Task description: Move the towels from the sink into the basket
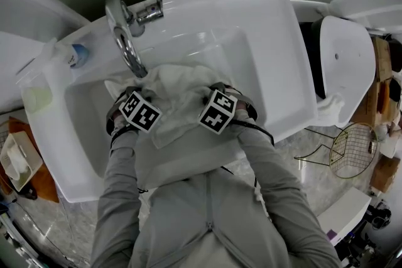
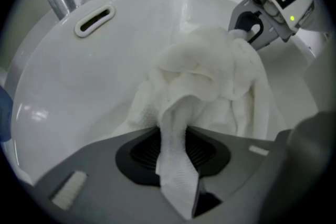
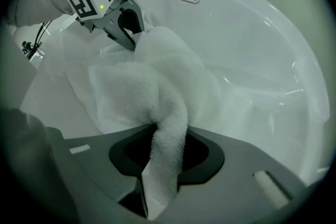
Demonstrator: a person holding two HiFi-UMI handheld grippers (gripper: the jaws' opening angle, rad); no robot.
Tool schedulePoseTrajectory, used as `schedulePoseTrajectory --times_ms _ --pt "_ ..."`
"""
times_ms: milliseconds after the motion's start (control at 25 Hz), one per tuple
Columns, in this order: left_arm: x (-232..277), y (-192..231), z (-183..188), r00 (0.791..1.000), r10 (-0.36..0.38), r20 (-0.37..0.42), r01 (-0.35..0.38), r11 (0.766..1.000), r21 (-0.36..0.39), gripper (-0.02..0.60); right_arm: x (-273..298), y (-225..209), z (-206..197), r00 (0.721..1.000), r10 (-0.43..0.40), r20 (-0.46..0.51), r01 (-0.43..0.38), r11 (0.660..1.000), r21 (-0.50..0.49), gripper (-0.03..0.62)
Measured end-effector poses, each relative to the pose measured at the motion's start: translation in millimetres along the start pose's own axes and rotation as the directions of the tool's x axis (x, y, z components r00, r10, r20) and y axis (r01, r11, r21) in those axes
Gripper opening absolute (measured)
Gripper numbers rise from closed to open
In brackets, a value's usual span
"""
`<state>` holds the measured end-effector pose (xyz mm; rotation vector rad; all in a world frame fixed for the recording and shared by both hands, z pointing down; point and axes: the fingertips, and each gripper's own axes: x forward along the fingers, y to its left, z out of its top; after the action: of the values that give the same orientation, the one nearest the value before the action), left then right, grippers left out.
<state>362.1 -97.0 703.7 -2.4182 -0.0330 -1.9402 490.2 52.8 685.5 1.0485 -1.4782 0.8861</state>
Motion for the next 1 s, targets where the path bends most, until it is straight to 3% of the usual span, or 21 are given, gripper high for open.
schedulePoseTrajectory --times_ms 280,640,840,1000 --pt "-28 0 5 0.995 0.062 0.081 -0.058 0.997 -0.052 0.178 -33 -5 8 0.994 -0.088 0.068 0.088 0.996 -0.002 0.109" --pt "-94 -9 5 0.967 0.165 0.192 -0.133 0.977 -0.169 0.172 -106 -1 23 0.943 -0.227 0.243 0.241 0.97 -0.029 0.104" --pt "-141 -26 5 0.93 0.241 0.279 -0.174 0.954 -0.245 0.17 -150 8 22 0.888 -0.298 0.349 0.326 0.945 -0.023 0.104" --pt "-185 -40 3 0.872 0.313 0.377 -0.19 0.925 -0.329 0.17 -184 20 18 0.829 -0.338 0.446 0.383 0.924 -0.012 0.104"
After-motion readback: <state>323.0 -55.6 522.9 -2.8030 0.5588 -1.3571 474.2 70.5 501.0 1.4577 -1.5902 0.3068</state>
